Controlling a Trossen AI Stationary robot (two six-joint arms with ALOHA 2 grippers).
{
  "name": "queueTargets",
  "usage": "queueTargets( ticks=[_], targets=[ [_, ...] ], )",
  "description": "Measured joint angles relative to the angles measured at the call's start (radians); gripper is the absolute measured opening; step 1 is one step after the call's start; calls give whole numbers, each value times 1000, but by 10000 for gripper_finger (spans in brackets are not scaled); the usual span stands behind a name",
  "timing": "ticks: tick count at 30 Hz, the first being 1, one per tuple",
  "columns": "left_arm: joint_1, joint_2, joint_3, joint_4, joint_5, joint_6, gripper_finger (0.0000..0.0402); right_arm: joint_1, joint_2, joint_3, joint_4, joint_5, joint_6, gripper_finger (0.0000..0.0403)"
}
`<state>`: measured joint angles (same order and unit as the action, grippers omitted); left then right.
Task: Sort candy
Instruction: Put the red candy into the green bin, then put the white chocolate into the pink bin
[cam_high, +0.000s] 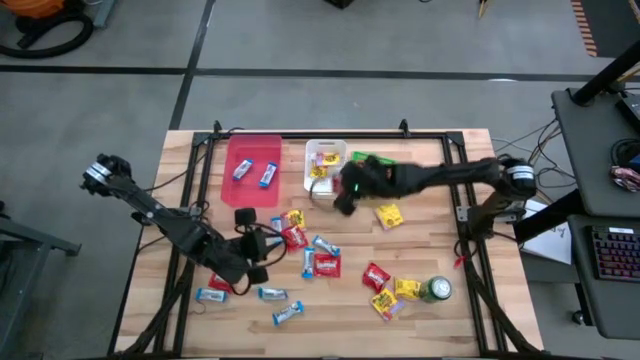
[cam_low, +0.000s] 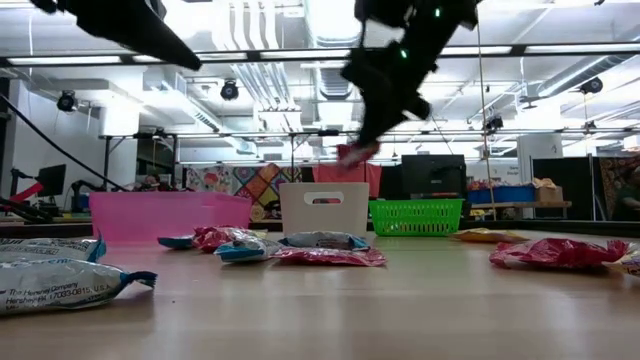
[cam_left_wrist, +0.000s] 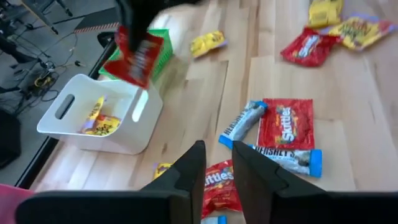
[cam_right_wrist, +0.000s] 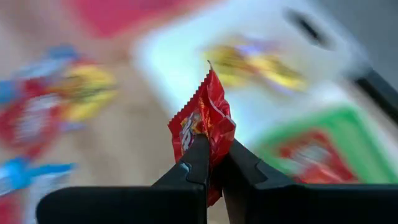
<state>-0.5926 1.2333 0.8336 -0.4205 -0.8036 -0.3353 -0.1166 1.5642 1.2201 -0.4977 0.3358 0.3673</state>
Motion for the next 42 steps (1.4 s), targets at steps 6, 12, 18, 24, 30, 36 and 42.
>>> queueTargets(
  ticks=[6, 12, 18, 24, 30, 36, 42],
  targets=[
    [0, -66, -14, -1, 0, -27, 54, -204, -25, -28, -112, -31, 53, 17],
    [0, -93, -45, -2, 0, -56, 49, -318, 4, -60, -89, -175, 70, 17],
    [0, -92, -79, -1, 0, -94, 48, -326, 32, -64, -79, -178, 86, 30],
    [0, -87, -84, -8, 1, -131, 48, -329, 39, -64, -67, -165, 94, 77],
    [0, -87, -84, -25, 9, -176, 48, -329, 22, -64, -75, -149, 98, 92],
    [0, -87, -84, -60, 32, -268, 48, -321, -24, -41, -94, -151, 97, 93],
    [0, -87, -84, -69, 96, -313, 50, -250, -92, -28, -97, -163, 94, 93]
  ],
)
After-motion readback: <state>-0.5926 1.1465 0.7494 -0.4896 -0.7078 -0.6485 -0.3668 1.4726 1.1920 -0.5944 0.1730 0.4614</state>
